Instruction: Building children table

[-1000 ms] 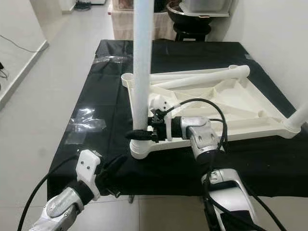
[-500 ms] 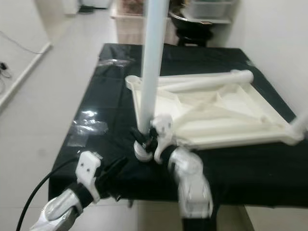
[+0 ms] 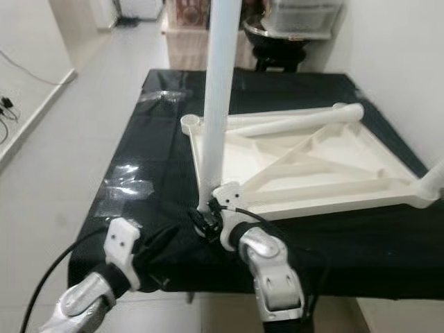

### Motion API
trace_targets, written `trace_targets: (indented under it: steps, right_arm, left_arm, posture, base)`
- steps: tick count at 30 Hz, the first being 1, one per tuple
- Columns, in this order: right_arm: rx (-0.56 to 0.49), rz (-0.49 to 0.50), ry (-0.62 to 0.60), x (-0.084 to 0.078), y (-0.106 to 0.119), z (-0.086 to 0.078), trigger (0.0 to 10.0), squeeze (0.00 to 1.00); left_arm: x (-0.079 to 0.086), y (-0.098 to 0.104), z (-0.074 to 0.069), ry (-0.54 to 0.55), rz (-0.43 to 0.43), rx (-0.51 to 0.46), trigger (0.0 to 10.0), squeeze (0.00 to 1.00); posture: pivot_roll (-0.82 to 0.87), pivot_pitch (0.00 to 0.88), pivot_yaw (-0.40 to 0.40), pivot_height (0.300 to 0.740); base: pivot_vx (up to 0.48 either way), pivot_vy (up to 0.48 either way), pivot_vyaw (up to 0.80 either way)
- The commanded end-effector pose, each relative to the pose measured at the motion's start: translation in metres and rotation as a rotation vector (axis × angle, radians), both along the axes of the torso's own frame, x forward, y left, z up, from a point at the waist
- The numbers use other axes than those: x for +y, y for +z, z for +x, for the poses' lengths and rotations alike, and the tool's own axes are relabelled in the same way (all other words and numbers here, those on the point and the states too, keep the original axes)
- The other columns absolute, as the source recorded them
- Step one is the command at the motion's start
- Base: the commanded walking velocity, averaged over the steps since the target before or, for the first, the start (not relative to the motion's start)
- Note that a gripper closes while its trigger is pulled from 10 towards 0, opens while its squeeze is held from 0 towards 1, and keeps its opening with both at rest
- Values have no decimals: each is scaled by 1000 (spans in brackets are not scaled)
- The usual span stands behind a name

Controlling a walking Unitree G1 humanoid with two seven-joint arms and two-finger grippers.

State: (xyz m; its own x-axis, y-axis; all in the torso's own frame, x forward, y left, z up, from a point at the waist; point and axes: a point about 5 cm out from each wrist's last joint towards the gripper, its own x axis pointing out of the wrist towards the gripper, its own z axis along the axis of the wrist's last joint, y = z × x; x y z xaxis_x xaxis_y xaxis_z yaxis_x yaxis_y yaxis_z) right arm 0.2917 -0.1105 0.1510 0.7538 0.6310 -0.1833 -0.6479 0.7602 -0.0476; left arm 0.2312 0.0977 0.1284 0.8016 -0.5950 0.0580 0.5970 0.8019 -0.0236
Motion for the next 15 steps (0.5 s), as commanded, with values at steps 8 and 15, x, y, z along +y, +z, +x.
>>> trace_targets:
  steps: [8, 15]
  right_arm:
    - [-119, 8, 494, 3, 38, 29, 10000, 0]
    - [-126, 78, 431, -7, 56, 57, 10000, 0]
  left_arm:
    - [-6, -5, 1, 1, -4, 15, 10000, 0]
    - [-5, -5, -1, 6, -4, 16, 10000, 0]
  posture:
    - [76, 105, -40, 740]
    - [80, 113, -36, 740]
  base:
    - [0, 0, 0]
    - [0, 0, 0]
